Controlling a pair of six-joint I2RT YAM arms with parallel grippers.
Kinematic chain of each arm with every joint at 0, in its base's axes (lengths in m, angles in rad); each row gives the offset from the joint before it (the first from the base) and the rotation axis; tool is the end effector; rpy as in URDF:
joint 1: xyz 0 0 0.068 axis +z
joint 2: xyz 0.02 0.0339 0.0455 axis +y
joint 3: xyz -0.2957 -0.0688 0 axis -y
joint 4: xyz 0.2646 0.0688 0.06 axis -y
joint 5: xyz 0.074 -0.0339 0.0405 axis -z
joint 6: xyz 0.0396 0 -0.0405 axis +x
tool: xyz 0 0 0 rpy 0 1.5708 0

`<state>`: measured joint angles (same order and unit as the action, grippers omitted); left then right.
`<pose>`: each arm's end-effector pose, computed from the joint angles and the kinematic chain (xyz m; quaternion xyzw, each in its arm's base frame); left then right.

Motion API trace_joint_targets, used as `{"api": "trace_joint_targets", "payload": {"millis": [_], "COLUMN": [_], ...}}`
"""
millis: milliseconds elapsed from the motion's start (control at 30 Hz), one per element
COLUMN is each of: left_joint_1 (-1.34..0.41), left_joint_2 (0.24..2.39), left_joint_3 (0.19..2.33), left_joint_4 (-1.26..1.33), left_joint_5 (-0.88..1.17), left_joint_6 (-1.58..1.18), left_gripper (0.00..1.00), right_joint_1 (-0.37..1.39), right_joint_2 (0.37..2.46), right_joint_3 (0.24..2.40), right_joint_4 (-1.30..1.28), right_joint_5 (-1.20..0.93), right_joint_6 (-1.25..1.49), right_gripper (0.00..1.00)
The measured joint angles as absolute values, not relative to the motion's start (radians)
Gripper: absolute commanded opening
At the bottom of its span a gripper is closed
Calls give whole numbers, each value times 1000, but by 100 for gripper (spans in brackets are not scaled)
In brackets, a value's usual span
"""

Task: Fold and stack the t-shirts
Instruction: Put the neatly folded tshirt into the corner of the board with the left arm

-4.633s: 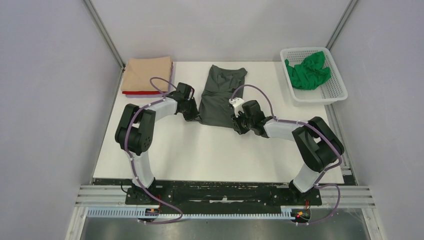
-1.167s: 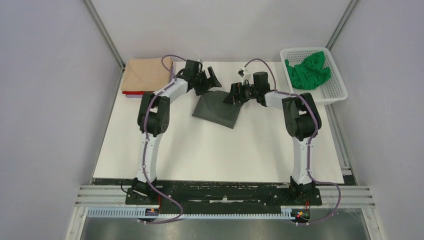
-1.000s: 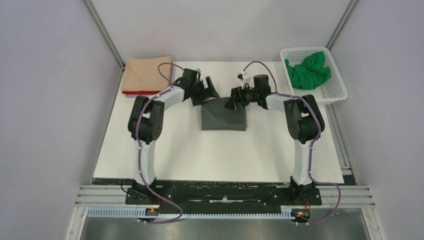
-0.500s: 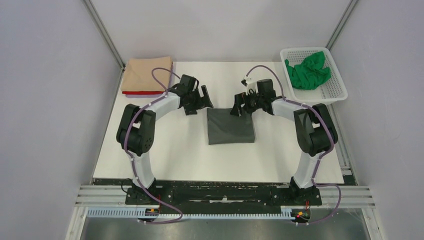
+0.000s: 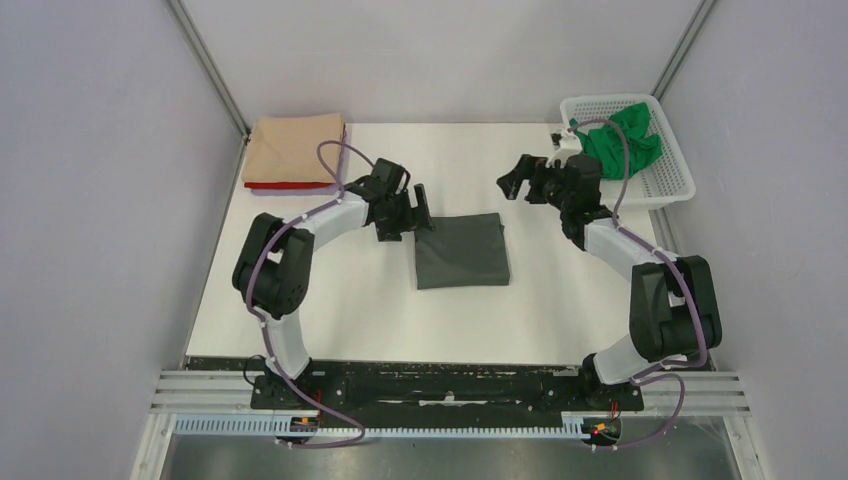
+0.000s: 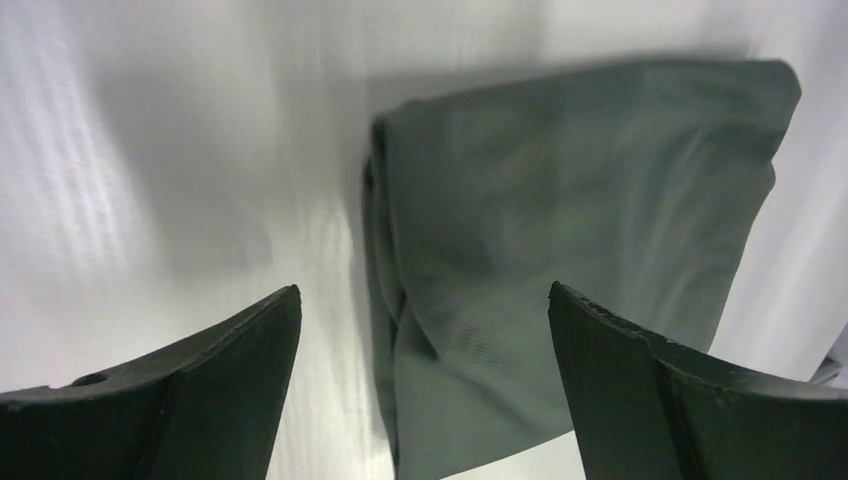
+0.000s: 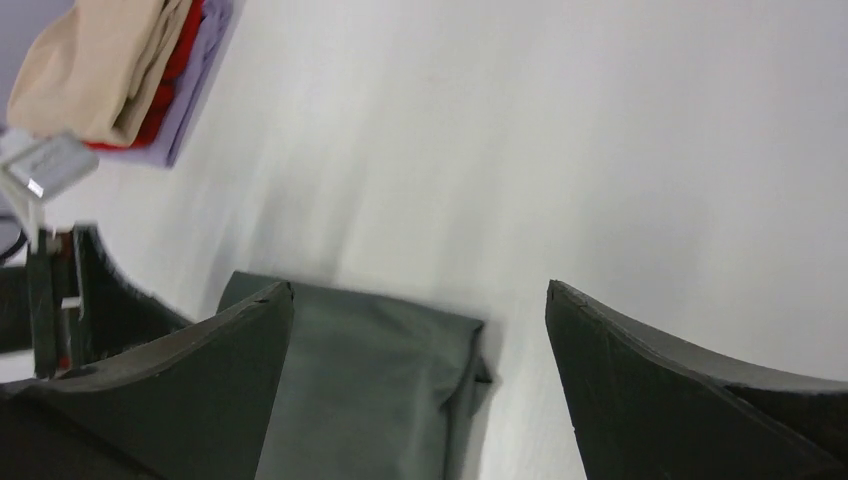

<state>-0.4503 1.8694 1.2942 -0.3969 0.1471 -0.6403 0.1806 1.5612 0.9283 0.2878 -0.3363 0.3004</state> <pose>0.3805 -0.1904 0.2090 -0.0688 0.9507 -0.2126 0.2150 0.3624 0.0795 0.2634 -0.0478 0.8108 0.2680 0.5182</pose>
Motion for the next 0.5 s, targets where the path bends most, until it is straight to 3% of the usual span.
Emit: {"api": "trace_joint_targets", "payload": {"millis": [267,500], "left_joint_1": [-524,-542], "left_joint_2": [1913,1906], "left_joint_3": [1281,1236], "left_joint_4": [-390,-390], "left_joint_5": [194,182], "left_joint_6": [-675,-710], "left_gripper": [73,70], "right_joint_1": [107,89], "right_joint_2": [1539,1540], "right_joint_3": [839,839], "right_joint_4": [373,407], "right_joint_5": [-234,-223], "right_joint_6": [405,413], "right_gripper": [98,98]}}
